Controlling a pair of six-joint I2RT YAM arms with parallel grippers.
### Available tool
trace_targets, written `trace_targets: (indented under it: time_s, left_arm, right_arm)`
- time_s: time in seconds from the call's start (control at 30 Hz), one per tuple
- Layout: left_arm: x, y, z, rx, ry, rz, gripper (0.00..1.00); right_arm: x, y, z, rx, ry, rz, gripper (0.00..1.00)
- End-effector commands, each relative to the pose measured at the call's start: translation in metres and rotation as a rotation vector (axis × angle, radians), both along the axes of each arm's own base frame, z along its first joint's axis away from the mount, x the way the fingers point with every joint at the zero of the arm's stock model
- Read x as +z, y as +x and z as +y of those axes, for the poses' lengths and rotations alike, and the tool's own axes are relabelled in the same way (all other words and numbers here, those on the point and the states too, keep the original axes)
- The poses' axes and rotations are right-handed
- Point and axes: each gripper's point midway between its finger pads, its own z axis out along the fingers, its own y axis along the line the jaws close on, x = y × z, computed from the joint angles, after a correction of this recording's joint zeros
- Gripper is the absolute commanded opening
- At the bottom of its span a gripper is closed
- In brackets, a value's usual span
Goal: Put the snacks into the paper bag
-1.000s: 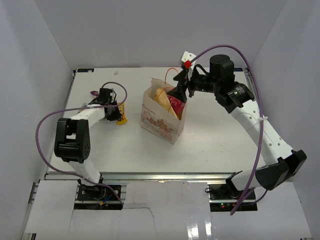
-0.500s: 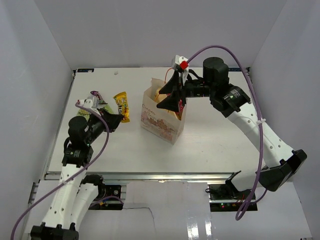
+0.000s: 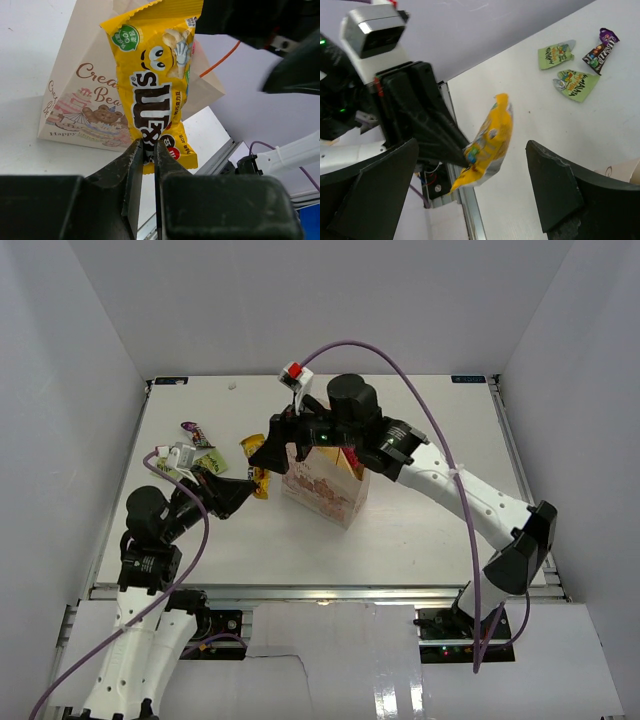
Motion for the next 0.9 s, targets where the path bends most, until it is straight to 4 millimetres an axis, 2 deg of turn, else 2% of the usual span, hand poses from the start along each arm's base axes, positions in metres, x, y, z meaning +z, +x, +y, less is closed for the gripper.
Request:
trace_targets:
  time_s: [0.0,0.07,0.13,0.23,0.27,0.3,0.37,0.47,0.53,0.6,0.63,0.67,0.7,0.73,0.77,0.83,0.87]
  left_arm:
    - [0.029,-0.012,-0.004,-0.044,-0.017,-0.074,0.1]
    - [0.029,-0.015,-0.004,-0.046,-0.018,-0.079,0.1]
    - [0.027,-0.016,-0.004,-0.046,-0.017,-0.074,0.1]
    - [0.028,-0.017,-0.003,-0.04,-0.02,-0.078,0.1]
    - [0.028,-0.018,-0.003,-0.038,-0.021,-0.079,0.1]
    - [0.029,-0.018,-0.003,-0.035,-0.021,-0.076,0.11]
    - [0.029,-0.019,-0.002,-0.027,-0.018,-0.079,0.13]
    - [0.029,-0.016,0.003,0.01,-0.015,-0.073,0.31]
    - [0.03,-0.014,0.007,0.042,-0.015,-0.068,0.5]
    - [0.037,-0.012,0.011,0.074,-0.019,-0.077,0.6]
    - [0.038,-0.01,0.014,0.097,-0.021,-0.067,0.68]
    - [0.046,-0.009,0.017,0.118,-0.021,-0.083,0.7]
    - [0.045,-0.008,0.018,0.129,-0.017,-0.069,0.73]
    - [0.046,-0.006,0.02,0.145,-0.015,-0.062,0.75]
    - [0.049,-0.005,0.023,0.161,-0.011,-0.066,0.75]
    - [0.04,-0.002,0.024,0.168,0.008,-0.032,0.75]
    - [0.037,0.0,0.026,0.181,0.012,-0.021,0.75]
  right_arm:
    - [0.02,0.022,0.014,-0.102,0.054,0.002,0.94]
    - [0.013,0.023,0.019,-0.109,0.045,0.035,1.0]
    - [0.006,0.023,0.025,-0.116,0.032,0.045,0.89]
    - [-0.001,0.023,0.03,-0.13,0.014,0.055,0.67]
    - [-0.002,0.023,0.03,-0.129,0.011,0.059,0.49]
    - [-0.001,0.022,0.031,-0.127,0.015,0.056,0.42]
    - [0.005,0.02,0.031,-0.109,0.029,0.043,0.34]
    - [0.017,0.014,0.03,-0.077,0.055,0.01,0.27]
    - [0.028,0.008,0.027,-0.049,0.076,-0.015,0.2]
    - [0.042,0.003,0.021,-0.027,0.101,-0.065,0.16]
    - [0.05,0.002,0.019,-0.016,0.115,-0.091,0.15]
    - [0.058,0.001,0.016,-0.01,0.13,-0.116,0.14]
    - [0.079,0.005,0.008,-0.019,0.163,-0.181,0.12]
    - [0.09,0.008,0.003,-0.025,0.179,-0.215,0.11]
    - [0.113,0.016,-0.008,-0.046,0.215,-0.263,0.1]
    - [0.138,0.025,-0.022,-0.078,0.25,-0.341,0.1]
    - [0.148,0.039,-0.035,-0.118,0.26,-0.372,0.09]
